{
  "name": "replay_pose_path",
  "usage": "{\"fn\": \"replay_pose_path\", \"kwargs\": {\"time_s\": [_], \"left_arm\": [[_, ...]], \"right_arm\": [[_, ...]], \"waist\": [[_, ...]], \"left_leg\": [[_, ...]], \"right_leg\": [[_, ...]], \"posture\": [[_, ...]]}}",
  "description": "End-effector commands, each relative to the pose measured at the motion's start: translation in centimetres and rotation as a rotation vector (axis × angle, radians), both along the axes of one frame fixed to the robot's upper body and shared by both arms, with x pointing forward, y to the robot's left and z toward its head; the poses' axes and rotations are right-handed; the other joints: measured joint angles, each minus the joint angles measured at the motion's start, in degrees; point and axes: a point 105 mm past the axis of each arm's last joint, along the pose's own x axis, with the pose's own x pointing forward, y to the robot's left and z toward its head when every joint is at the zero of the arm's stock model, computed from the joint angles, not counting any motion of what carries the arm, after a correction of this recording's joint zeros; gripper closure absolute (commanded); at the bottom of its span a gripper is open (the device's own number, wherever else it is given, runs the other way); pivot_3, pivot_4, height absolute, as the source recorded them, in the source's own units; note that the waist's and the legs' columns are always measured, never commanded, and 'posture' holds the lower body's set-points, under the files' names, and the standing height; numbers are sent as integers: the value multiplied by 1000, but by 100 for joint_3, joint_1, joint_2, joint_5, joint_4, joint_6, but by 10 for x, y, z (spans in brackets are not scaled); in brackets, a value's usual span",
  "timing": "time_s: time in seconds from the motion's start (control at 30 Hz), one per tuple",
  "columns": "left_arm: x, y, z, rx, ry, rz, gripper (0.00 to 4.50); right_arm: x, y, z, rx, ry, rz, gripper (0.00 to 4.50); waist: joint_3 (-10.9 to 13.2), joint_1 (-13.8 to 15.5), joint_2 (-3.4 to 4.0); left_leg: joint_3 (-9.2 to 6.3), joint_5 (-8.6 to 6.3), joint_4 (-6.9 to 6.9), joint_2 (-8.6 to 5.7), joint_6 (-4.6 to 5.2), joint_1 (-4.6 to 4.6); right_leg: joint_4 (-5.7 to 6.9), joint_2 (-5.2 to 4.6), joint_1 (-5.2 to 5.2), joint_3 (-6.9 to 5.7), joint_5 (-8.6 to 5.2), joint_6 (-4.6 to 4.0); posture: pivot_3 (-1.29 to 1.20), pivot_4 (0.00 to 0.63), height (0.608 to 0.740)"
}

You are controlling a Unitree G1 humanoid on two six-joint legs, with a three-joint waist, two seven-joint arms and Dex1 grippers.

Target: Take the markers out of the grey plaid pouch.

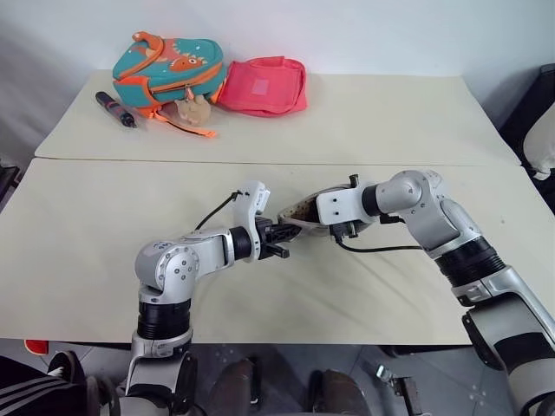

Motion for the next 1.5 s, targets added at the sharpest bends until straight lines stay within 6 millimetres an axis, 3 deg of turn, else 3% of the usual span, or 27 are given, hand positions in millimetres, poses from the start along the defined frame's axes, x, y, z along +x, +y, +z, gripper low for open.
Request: {"fn": "replay_pose_path", "kwargs": {"time_s": [0.03,0.23,0.43,0.67,1.03,1.13,1.33,1.5], "left_arm": [[-2,0,7,-20,-26,-9,4500],[-2,-2,8,-23,-27,-11,4500],[-2,-2,9,-27,-29,-9,4500],[-3,-4,10,-36,-29,-14,4500],[-3,-3,10,-39,-27,-10,4500],[-3,-2,10,-38,-26,-6,4500],[-3,-2,9,-38,-24,-3,4500],[-2,-2,9,-37,-24,-2,4500]], "right_arm": [[-1,-4,-19,-49,34,-6,3439],[-3,-2,-18,-11,81,-30,3439],[-1,-2,-16,-17,51,-26,1928],[3,-2,-20,-41,30,-26,1928],[2,2,-41,-66,102,-47,1928],[3,1,-39,-52,100,-57,2583],[-1,4,-26,-23,104,-36,4488],[-13,14,2,92,134,5,4488]], "waist": [[0,-1,0],[-2,-1,-3],[-4,-3,-6],[-5,-17,-8],[-24,-113,-37],[-27,-120,-42],[-27,-119,-42],[-26,-112,-42]], "left_leg": [[0,0,0,0,0,0],[0,0,0,1,0,1],[0,0,0,1,-1,1],[1,0,0,2,-2,2],[1,-10,0,4,-24,10],[0,-11,0,5,-26,11],[0,-11,0,5,-26,9],[-3,-3,-2,5,-13,1]], "right_leg": [[0,0,0,0,0,0],[1,0,0,1,0,0],[1,1,0,1,0,0],[2,2,0,2,0,-1],[10,3,4,3,1,-3],[11,4,4,4,1,-3],[10,4,2,4,1,-4],[6,4,-3,2,1,-4]], "posture": [[0,150,740],[0,150,740],[0,150,740],[0,150,740],[0,150,740],[0,150,740],[0,150,740],[0,150,740]]}}
